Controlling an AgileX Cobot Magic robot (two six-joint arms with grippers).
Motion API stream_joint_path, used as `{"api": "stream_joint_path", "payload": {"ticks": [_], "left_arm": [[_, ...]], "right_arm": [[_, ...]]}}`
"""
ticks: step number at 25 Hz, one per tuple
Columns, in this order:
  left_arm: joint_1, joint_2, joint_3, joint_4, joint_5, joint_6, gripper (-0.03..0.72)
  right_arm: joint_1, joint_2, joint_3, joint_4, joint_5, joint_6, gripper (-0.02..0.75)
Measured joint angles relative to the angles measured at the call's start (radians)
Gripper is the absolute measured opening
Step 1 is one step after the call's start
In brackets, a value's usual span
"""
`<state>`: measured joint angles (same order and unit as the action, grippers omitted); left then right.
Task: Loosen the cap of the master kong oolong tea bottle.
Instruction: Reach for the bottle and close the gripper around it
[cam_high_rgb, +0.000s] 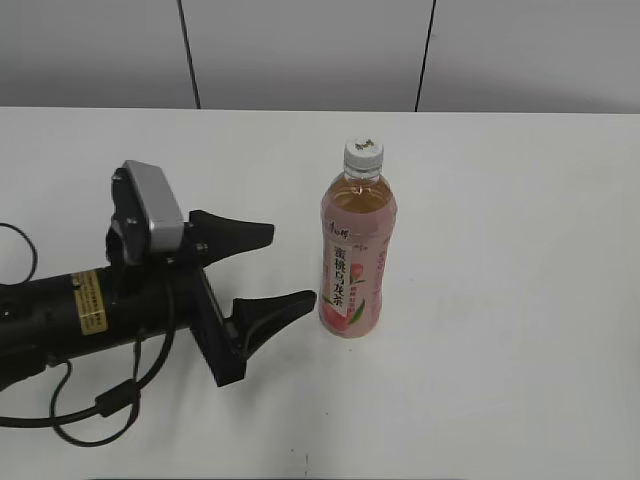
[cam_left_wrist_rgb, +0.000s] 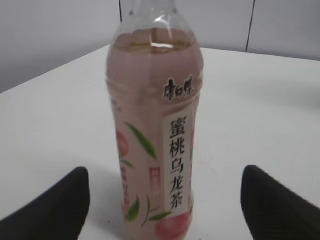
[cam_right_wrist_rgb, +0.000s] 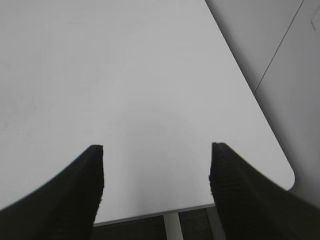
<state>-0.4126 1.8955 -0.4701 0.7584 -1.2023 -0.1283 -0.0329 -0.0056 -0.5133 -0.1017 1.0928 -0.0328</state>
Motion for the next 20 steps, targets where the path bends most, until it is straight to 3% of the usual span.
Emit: {"api": "stream_joint_path", "payload": {"ticks": [5,20], "left_arm": [[-0.059,0.057,-0.089,-0.029,-0.003,-0.037,0.553],[-0.071,0.169,-0.232,0.029,-0.005,-0.138,0.553]], "right_arm": [[0.000,0.000,0.000,0.007,0.000,0.001,0.505],[0.000,0.000,0.000,0.020,0.001,0.002,0.482]]}}
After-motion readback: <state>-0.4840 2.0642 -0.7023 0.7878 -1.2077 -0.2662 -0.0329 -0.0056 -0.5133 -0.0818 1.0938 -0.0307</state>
